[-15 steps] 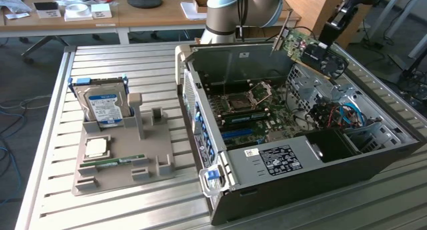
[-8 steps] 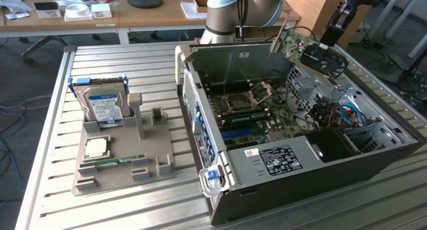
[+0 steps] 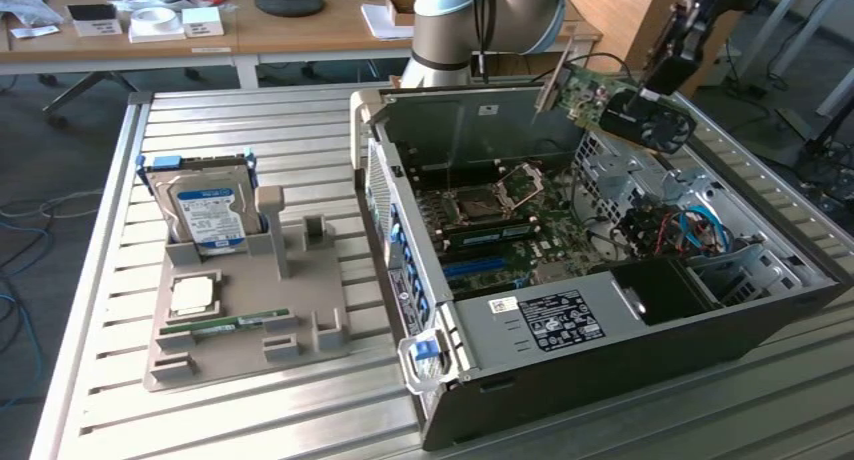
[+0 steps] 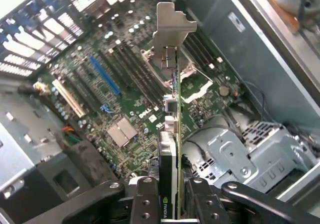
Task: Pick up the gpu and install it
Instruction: 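Insert the gpu into the slot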
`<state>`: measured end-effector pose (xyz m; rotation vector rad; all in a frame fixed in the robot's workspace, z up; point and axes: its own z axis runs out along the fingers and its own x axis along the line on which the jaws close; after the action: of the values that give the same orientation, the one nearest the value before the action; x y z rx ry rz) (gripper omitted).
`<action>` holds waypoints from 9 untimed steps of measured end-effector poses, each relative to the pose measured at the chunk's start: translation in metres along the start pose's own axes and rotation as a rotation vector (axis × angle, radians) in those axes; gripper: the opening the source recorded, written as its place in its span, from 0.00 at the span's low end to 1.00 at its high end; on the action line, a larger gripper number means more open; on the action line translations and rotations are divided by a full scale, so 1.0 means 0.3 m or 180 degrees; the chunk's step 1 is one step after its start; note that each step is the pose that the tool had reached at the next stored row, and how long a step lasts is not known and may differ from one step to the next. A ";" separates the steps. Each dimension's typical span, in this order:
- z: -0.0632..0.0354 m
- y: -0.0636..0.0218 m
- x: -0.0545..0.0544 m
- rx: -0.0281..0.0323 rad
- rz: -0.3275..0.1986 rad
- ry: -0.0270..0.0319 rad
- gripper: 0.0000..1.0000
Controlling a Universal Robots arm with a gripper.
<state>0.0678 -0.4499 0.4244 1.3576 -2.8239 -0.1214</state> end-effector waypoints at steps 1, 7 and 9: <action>0.000 0.000 0.000 -0.0002 -0.0058 0.0004 0.27; 0.002 0.000 0.000 -0.0011 -0.0405 0.0029 0.27; 0.003 0.000 0.000 -0.0015 -0.0523 0.0038 0.27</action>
<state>0.0678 -0.4499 0.4235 1.5822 -2.6971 -0.1200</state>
